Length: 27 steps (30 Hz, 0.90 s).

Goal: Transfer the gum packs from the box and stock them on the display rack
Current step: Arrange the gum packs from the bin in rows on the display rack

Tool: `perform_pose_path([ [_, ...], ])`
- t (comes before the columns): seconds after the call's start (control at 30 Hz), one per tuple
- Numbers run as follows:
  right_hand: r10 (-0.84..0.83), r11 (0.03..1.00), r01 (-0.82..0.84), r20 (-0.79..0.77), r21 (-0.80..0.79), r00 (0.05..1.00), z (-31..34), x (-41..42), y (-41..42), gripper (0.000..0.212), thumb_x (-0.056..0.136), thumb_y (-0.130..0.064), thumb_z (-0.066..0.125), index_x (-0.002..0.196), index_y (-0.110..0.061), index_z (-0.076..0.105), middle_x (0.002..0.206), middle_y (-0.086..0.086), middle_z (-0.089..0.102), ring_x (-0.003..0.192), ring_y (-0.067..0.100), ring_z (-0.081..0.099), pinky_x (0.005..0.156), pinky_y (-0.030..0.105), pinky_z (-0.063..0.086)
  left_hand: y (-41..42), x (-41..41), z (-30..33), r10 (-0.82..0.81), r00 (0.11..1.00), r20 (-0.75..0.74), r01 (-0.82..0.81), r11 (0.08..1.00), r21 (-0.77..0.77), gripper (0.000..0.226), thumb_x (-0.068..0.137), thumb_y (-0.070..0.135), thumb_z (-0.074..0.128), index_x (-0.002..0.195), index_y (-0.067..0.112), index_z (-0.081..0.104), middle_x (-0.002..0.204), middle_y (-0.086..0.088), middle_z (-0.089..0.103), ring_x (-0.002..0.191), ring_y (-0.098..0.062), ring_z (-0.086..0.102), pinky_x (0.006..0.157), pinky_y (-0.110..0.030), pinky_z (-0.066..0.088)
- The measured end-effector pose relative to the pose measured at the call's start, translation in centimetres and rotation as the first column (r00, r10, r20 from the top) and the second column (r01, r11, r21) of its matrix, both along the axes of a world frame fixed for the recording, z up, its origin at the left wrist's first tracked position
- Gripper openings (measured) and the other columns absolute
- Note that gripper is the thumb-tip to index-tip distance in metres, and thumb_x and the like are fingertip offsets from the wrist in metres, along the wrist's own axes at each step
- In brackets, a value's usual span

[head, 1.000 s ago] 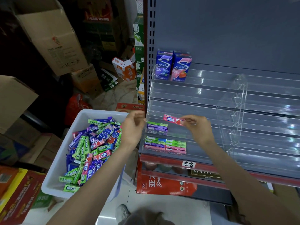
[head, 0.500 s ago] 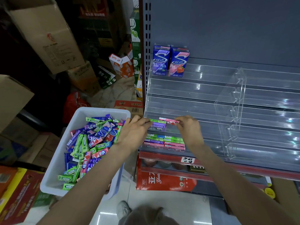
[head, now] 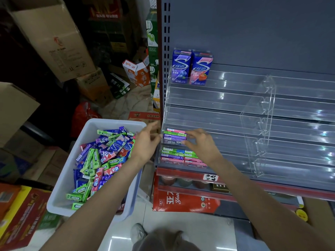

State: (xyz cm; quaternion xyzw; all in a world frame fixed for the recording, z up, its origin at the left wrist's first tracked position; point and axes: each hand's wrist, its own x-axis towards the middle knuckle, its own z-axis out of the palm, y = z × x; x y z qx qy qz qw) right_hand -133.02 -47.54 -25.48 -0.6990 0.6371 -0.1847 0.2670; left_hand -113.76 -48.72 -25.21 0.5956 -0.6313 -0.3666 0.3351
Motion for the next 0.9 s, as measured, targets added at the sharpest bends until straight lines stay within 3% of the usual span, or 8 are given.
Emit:
perform_pose_path([
  [0.1,0.027,0.998,-0.025,-0.051,0.049,0.998,0.2,0.8,-0.2,0.049,0.092,-0.028,0.058,0.136,-0.01,0.048,0.134,0.008,0.045,0.12,0.02,0.047,0.105,0.026,0.033,-0.2,0.2,-0.6,-0.06,0.993,-0.105,0.069,0.993,0.09,0.044,0.093,0.006,0.055,0.135,0.015,0.049,0.119,0.001,0.062,0.108,-0.01,0.057,0.068,-0.001,0.045],
  [0.2,0.03,0.998,-0.024,-0.106,0.065,0.994,0.6,1.1,-0.2,0.045,0.094,-0.022,0.055,0.136,-0.01,0.047,0.134,0.007,0.041,0.117,0.02,0.05,0.105,0.026,0.034,-0.1,0.3,-0.8,-0.046,0.991,-0.129,0.06,0.992,0.108,0.043,0.093,0.006,0.055,0.135,0.015,0.051,0.12,-0.001,0.063,0.104,-0.005,0.056,0.068,-0.003,0.046],
  [0.33,0.009,1.0,-0.008,-0.152,0.01,0.988,0.9,1.5,0.2,0.039,0.094,-0.022,0.054,0.132,-0.011,0.051,0.131,0.005,0.04,0.112,0.018,0.053,0.103,0.029,0.041,0.3,0.4,-0.3,0.004,0.993,-0.122,0.005,0.997,0.078,0.033,0.092,0.006,0.056,0.125,0.01,0.058,0.107,0.002,0.064,0.102,-0.006,0.058,0.07,0.0,0.044],
  [0.5,0.068,0.989,-0.073,-0.039,-0.128,0.997,2.3,4.6,0.4,0.033,0.094,-0.017,0.055,0.125,-0.009,0.057,0.122,0.005,0.05,0.11,0.018,0.053,0.097,0.024,0.038,1.2,2.8,0.7,0.056,0.986,-0.154,-0.053,0.998,0.018,0.021,0.089,0.008,0.062,0.108,0.016,0.063,0.092,0.01,0.065,0.084,0.01,0.059,0.072,-0.003,0.043],
  [0.6,0.125,0.978,-0.116,0.038,-0.175,0.991,3.1,8.2,-0.1,0.028,0.093,-0.015,0.055,0.12,-0.01,0.061,0.114,0.005,0.054,0.104,0.016,0.054,0.092,0.019,0.038,1.2,6.2,0.6,0.099,0.984,-0.15,-0.1,0.995,0.006,0.019,0.088,0.008,0.062,0.101,0.021,0.063,0.09,0.012,0.066,0.087,0.001,0.062,0.076,-0.018,0.049],
  [0.7,0.18,0.968,-0.155,0.117,-0.196,0.977,2.7,12.7,-1.4,0.023,0.092,-0.013,0.055,0.114,-0.009,0.064,0.107,0.004,0.058,0.095,0.012,0.059,0.088,0.023,0.047,0.5,10.9,-0.2,0.174,0.98,-0.099,-0.174,0.985,0.008,0.014,0.091,0.01,0.058,0.099,0.022,0.062,0.09,0.014,0.065,0.085,-0.007,0.064,0.073,-0.023,0.049],
  [0.9,0.149,0.988,-0.151,0.056,0.037,0.987,-2.4,21.1,-5.8,0.026,0.092,-0.012,0.053,0.117,-0.007,0.06,0.112,0.012,0.058,0.099,0.025,0.06,0.091,0.037,0.047,-3.5,21.3,-4.8,0.223,0.968,0.119,-0.238,0.962,0.131,0.014,0.093,0.006,0.053,0.1,0.01,0.064,0.097,-0.01,0.069,0.084,-0.023,0.064,0.077,-0.03,0.049],
])
